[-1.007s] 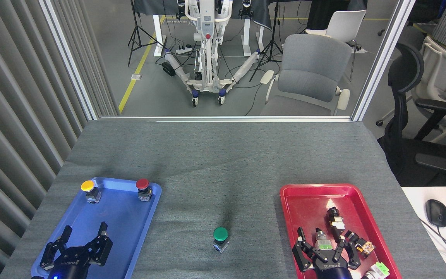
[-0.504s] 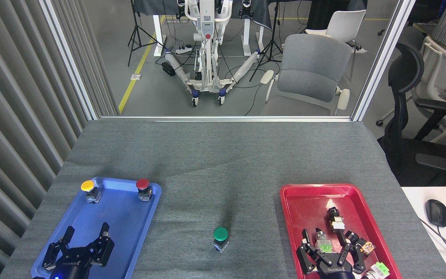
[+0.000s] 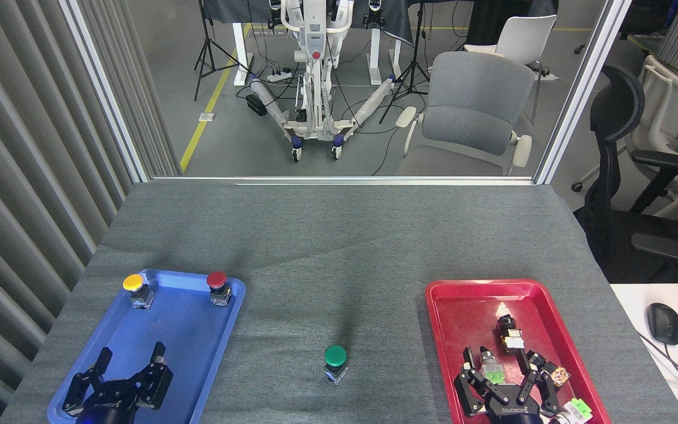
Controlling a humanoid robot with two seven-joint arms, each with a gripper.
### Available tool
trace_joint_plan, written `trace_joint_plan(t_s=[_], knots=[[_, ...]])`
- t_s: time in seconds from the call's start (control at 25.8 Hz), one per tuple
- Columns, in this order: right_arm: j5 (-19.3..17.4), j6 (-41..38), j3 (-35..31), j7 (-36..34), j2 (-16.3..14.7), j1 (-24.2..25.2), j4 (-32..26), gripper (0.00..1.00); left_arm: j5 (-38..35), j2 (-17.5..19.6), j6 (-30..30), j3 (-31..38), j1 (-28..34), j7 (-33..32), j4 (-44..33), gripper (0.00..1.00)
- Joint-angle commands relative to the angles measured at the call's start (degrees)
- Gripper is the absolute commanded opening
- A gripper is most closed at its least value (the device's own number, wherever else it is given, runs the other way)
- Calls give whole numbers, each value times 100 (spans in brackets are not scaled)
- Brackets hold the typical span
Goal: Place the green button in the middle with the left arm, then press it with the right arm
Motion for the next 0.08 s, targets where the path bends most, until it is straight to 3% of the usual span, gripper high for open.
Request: trace_joint_plan(t_s=[0.0, 0.04], knots=[[3, 5, -3, 1, -13, -8, -15, 100, 2, 7, 3, 4, 12, 11, -6, 100], [3, 5, -3, 1, -5, 1, -23, 100, -7, 7, 3, 4, 12, 11, -24, 100]])
